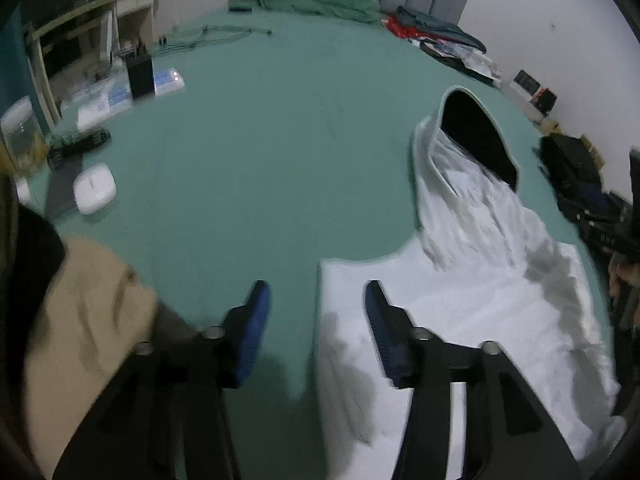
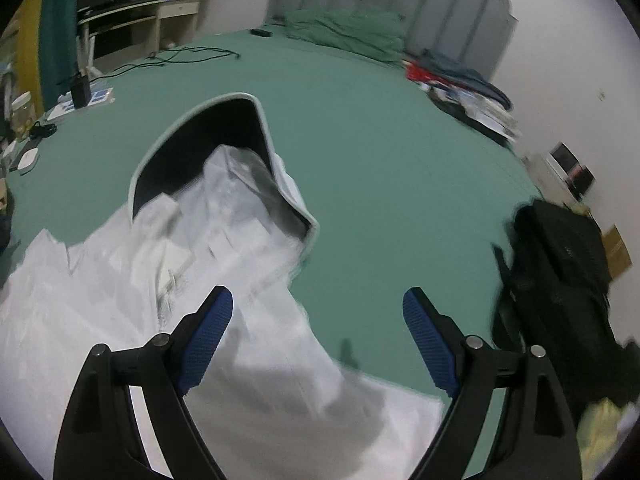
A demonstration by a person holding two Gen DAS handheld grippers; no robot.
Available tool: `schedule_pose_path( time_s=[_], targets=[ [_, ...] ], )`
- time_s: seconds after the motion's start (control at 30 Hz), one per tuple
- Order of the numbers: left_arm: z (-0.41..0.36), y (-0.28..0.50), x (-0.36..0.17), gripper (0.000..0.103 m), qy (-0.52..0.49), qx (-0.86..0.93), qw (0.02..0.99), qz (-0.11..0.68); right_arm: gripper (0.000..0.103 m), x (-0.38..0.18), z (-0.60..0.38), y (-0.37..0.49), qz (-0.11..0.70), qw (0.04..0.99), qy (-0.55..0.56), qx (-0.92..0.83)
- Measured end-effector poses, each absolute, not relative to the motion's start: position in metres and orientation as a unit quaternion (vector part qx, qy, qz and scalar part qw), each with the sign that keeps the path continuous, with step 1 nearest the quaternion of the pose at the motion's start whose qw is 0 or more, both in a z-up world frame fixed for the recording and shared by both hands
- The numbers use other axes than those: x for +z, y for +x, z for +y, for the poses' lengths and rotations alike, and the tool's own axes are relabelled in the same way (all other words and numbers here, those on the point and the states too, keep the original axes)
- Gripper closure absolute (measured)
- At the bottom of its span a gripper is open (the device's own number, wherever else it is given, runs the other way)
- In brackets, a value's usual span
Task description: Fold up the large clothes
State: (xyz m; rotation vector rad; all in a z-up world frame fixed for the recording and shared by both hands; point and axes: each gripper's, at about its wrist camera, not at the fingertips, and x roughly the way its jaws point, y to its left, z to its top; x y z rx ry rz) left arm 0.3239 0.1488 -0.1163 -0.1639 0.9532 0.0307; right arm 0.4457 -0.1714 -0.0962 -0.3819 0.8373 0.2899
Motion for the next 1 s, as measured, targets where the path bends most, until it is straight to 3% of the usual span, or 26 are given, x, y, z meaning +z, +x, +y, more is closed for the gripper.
schedule_pose_path(
  time_s=[0.1, 0.23, 0.43, 0.47, 0.5, 0.53, 0.77, 1.0],
  targets=[
    [0.153, 0.333, -0.119, 0.045, -0.060, 0.022, 0.892, 0.448, 0.016, -0.104, -0.150, 0.470, 0.395, 0.884, -0.197, 0.152],
    [0.177, 0.339, -0.135, 0.045, -0.111, 0.045, 0.862, 0.492, 0.017, -0.108, -0.112, 0.511, 0.376, 0.882, -0.227, 0.171],
    [0.187, 0.338, -0.127, 0.045, -0.112, 0.063, 0.877, 0.463, 0.018, -0.114, -0.076, 0.559, 0.361, 0.892, -0.217, 0.163],
    [0.188, 0.338, -0.127, 0.045, -0.111, 0.071, 0.876, 0.464, 0.045, -0.116, -0.072, 0.564, 0.364, 0.891, -0.216, 0.164],
    [0.188, 0.338, -0.126, 0.045, -0.107, 0.079, 0.874, 0.467, 0.097, -0.122, -0.068, 0.570, 0.376, 0.885, -0.220, 0.164],
    [0.187, 0.338, -0.127, 0.045, -0.102, 0.087, 0.873, 0.469, 0.101, -0.126, -0.067, 0.573, 0.388, 0.880, -0.228, 0.154],
    [0.183, 0.334, -0.122, 0.045, -0.094, 0.084, 0.875, 0.467, 0.101, -0.107, -0.083, 0.519, 0.365, 0.877, -0.260, 0.173],
    [0.167, 0.324, -0.109, 0.045, -0.091, 0.055, 0.882, 0.459, 0.101, -0.097, -0.093, 0.398, 0.303, 0.845, -0.394, 0.197]
  ],
)
